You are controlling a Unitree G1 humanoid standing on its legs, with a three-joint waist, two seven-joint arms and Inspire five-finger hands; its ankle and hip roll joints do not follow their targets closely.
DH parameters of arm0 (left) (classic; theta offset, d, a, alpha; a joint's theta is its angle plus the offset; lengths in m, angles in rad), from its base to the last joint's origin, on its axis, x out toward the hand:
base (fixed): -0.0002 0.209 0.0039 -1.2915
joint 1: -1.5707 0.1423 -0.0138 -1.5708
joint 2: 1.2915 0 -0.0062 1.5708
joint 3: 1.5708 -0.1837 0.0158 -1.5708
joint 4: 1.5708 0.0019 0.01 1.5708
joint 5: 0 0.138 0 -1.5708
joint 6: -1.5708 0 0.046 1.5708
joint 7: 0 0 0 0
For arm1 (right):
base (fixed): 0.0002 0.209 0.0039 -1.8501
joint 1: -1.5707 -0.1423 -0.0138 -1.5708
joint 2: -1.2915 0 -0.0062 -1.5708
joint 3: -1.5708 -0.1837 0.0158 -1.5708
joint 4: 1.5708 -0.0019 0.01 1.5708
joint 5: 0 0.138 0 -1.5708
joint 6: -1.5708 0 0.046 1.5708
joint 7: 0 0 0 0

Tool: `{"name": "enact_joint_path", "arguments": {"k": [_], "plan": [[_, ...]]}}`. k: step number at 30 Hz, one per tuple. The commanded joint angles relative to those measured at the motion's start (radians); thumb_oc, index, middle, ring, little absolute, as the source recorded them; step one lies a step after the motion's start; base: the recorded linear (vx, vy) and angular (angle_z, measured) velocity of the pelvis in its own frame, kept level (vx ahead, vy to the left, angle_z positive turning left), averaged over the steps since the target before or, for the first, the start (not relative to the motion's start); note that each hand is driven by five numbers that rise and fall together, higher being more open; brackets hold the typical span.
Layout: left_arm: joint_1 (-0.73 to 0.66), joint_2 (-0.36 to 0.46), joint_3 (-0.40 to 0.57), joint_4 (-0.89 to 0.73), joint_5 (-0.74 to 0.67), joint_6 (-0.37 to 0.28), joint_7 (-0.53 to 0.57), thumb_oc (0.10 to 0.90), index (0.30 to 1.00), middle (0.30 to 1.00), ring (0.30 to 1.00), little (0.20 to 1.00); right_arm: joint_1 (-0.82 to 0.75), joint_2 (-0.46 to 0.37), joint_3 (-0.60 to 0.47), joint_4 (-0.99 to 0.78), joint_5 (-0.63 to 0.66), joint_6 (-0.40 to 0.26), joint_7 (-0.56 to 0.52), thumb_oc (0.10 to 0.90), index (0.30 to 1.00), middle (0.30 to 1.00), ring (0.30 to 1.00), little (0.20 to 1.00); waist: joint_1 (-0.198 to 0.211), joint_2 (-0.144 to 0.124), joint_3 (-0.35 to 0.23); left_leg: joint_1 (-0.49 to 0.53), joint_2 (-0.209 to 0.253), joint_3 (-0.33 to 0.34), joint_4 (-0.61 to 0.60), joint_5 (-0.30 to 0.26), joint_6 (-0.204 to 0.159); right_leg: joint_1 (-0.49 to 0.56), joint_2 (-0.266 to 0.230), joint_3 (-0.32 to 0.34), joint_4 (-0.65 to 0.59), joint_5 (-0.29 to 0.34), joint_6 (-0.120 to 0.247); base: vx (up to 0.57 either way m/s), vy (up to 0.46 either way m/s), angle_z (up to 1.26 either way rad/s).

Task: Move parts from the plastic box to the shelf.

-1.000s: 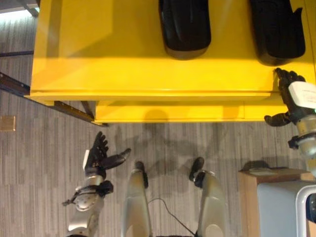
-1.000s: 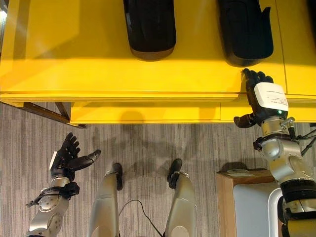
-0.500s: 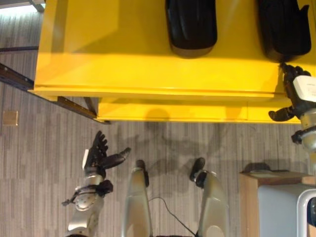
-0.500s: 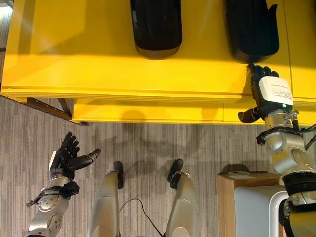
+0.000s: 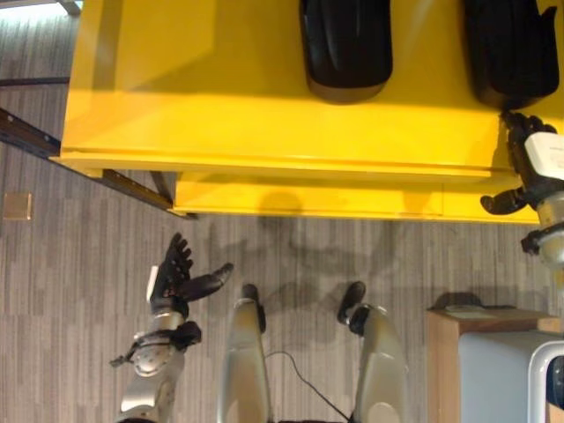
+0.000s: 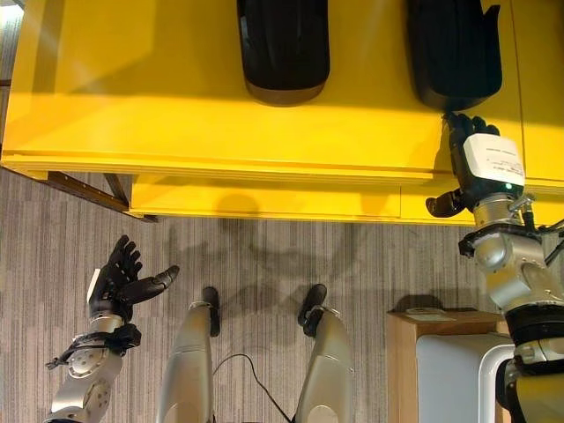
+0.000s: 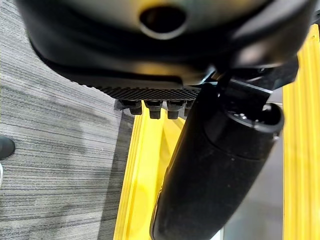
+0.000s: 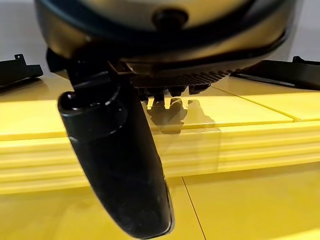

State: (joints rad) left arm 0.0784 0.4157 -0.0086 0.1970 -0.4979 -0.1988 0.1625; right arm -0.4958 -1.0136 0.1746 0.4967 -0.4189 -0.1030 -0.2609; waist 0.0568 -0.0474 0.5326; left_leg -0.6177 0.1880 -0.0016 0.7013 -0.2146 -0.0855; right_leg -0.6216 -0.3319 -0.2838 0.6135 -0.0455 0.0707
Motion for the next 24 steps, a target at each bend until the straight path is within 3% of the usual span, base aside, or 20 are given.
{"name": "enact_joint_path", "arguments": {"k": [1,9,19,22,23,24], "plan": [[0.024,0.041,0.018,-0.074,0.014,-0.09,0.009,0.9,1.0,1.0,1.0,1.0,0.032,0.019,-0.076,-0.11,0.033,-0.026,-0.027,0.9,1.0,1.0,1.0,1.0,0.003,-0.018,-0.064,-0.01,0.012,-0.019,-0.115,0.149,-0.011,0.054,-0.021,0.024,0.098,-0.04,0.064,0.0,0.0,0.0],[0.03,0.021,0.035,-0.082,0.038,-0.08,0.014,0.9,1.0,1.0,1.0,1.0,0.319,0.22,-0.221,-0.358,0.087,-0.108,-0.006,0.9,1.0,1.0,1.0,1.0,-0.028,-0.039,-0.09,0.094,0.013,-0.013,-0.233,0.186,-0.012,0.176,0.0,-0.009,-0.026,0.004,0.084,0.01,0.008,0.01],[0.048,-0.007,0.036,-0.057,0.059,-0.072,-0.002,0.9,1.0,1.0,1.0,1.0,0.423,0.367,-0.198,-0.482,0.165,-0.157,0.058,0.9,1.0,1.0,1.0,1.0,-0.062,-0.048,-0.155,0.278,0.015,0.022,-0.455,0.259,-0.007,0.352,0.019,-0.04,-0.243,0.083,0.112,0.04,0.053,-0.06],[0.059,-0.026,0.019,-0.036,0.062,-0.071,-0.017,0.9,1.0,1.0,1.0,1.0,0.451,0.445,-0.166,-0.501,0.261,-0.178,0.092,0.9,1.0,1.0,1.0,1.0,-0.078,-0.045,-0.204,0.374,0.009,0.054,-0.554,0.281,-0.003,0.439,0.017,-0.046,-0.367,0.137,0.133,0.08,0.129,-0.13],[0.065,-0.043,0.013,-0.024,0.064,-0.071,-0.019,0.9,1.0,1.0,1.0,1.0,0.465,0.51,-0.145,-0.484,0.367,-0.191,0.123,0.9,1.0,1.0,1.0,1.0,-0.085,-0.042,-0.237,0.42,-0.002,0.074,-0.609,0.288,-0.001,0.479,0.014,-0.042,-0.432,0.178,0.152,0.06,0.132,-0.1],[0.065,-0.043,0.013,-0.024,0.064,-0.071,-0.019,0.9,1.0,1.0,1.0,1.0,0.465,0.51,-0.145,-0.484,0.367,-0.191,0.123,0.9,1.0,1.0,1.0,1.0,-0.086,-0.043,-0.238,0.421,-0.004,0.075,-0.615,0.294,0.0,0.479,0.014,-0.043,-0.438,0.183,0.151,0.08,0.139,-0.05]]}}
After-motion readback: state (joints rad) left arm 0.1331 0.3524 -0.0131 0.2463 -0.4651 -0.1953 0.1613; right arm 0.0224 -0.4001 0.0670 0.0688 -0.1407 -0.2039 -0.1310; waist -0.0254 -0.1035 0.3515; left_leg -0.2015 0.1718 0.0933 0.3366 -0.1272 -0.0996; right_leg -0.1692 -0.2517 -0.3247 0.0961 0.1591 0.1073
